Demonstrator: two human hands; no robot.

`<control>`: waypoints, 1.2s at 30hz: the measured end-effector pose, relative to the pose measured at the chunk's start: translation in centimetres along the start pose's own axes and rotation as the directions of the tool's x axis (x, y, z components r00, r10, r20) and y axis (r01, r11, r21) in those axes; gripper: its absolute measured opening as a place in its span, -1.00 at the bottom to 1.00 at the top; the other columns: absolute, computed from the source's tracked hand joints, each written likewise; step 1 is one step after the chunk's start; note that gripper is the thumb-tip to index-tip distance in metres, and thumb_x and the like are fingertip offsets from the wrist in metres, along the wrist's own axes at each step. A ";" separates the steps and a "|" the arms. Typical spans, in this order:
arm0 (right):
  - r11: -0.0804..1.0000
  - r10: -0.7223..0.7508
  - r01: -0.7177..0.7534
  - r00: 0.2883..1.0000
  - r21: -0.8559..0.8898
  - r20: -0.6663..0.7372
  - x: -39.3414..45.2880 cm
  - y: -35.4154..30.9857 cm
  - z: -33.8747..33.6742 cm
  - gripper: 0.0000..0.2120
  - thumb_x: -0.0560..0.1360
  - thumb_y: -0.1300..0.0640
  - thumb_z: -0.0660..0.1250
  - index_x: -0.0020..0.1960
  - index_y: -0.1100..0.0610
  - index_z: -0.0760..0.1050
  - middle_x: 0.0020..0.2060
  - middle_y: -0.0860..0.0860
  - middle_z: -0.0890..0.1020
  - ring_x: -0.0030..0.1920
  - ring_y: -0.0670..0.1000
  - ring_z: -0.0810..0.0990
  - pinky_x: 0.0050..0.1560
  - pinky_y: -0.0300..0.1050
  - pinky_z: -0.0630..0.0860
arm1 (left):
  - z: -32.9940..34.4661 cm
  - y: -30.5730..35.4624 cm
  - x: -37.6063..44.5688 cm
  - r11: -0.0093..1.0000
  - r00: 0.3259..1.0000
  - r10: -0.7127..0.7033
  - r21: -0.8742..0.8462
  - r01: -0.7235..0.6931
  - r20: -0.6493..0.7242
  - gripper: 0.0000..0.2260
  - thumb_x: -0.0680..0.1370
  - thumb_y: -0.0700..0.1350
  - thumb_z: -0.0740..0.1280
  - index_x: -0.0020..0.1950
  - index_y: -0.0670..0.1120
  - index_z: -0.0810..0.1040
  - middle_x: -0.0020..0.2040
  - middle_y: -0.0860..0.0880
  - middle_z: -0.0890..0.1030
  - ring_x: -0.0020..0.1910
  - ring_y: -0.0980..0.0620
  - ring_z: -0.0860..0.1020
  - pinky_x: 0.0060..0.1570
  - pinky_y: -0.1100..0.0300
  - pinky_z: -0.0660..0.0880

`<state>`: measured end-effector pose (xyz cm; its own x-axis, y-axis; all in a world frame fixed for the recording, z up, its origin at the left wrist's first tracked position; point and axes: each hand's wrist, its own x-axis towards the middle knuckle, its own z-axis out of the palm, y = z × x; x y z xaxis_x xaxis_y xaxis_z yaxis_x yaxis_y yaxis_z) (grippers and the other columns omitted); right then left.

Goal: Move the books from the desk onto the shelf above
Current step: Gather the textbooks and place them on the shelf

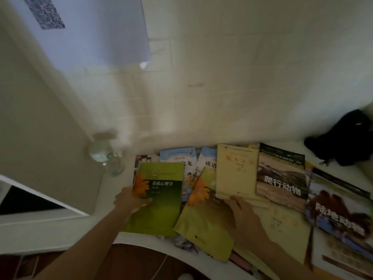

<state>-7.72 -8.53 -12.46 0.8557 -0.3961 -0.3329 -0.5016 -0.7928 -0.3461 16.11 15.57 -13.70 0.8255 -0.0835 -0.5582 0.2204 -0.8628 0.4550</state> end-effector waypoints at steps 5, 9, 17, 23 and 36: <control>0.998 0.023 -0.023 1.000 0.057 -0.003 0.0 0.6 0.4 -0.41 0.58 0.02 0.26 0.52 -0.03 0.09 0.53 -0.05 0.08 0.52 0.04 0.08 0.43 0.04 0.25 | -1.9 -0.2 -0.7 0.979 0.987 0.144 -0.153 -0.133 0.067 -0.66 0.49 -0.03 0.45 0.15 -0.14 0.44 0.10 -0.15 0.59 0.01 -0.11 0.56 0.05 -0.03 0.52; 0.986 -0.013 0.014 1.000 0.169 -0.003 -0.6 1.3 0.0 -0.42 0.56 0.10 0.29 0.51 0.01 0.15 0.52 -0.02 0.16 0.50 0.03 0.16 0.47 -0.01 0.21 | -4.1 3.3 -4.9 0.816 0.808 0.578 0.085 -0.571 -0.115 -0.84 0.59 -0.01 0.28 0.11 -0.02 0.38 -0.16 0.09 0.61 -0.20 0.05 0.59 -0.33 0.29 0.38; 0.542 0.336 -0.124 0.939 0.831 -0.079 -4.2 1.5 -1.6 -0.81 0.57 -0.05 0.25 0.09 -0.03 0.57 0.00 -0.06 0.66 0.04 0.00 0.63 0.15 0.04 0.57 | -4.7 11.5 -11.0 0.707 0.788 0.615 -0.424 -0.567 -0.030 -0.83 0.55 -0.03 0.35 0.12 0.03 0.47 -0.05 -0.01 0.68 -0.14 -0.13 0.65 -0.15 0.01 0.62; 0.162 0.360 -0.355 0.890 0.921 0.280 -4.7 -0.3 -1.5 -0.59 0.60 -0.15 0.15 0.11 0.12 0.59 -0.01 0.16 0.68 -0.04 0.09 0.66 -0.04 -0.02 0.62 | 6.8 8.8 -10.0 0.815 0.842 0.480 -0.480 -0.324 0.247 -0.73 0.49 0.12 0.40 0.15 0.09 0.55 0.06 -0.05 0.65 0.03 -0.11 0.62 0.06 -0.19 0.57; 0.186 0.297 -0.284 0.929 0.941 0.222 -4.7 0.8 1.5 -0.77 0.58 0.04 0.27 0.23 -0.07 0.50 0.10 -0.09 0.65 0.05 -0.07 0.64 -0.05 -0.27 0.59 | 9.5 7.6 -8.1 0.891 0.884 0.434 -0.225 -0.393 0.174 -0.75 0.55 -0.06 0.36 0.18 0.02 0.40 0.01 0.00 0.53 -0.09 0.06 0.52 -0.03 0.09 0.53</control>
<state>-12.34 -6.60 -12.48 0.6176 -0.5004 -0.6068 -0.4559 0.4010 -0.7946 6.17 4.94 -12.27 0.7347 -0.5352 -0.4170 -0.0112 -0.6241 0.7812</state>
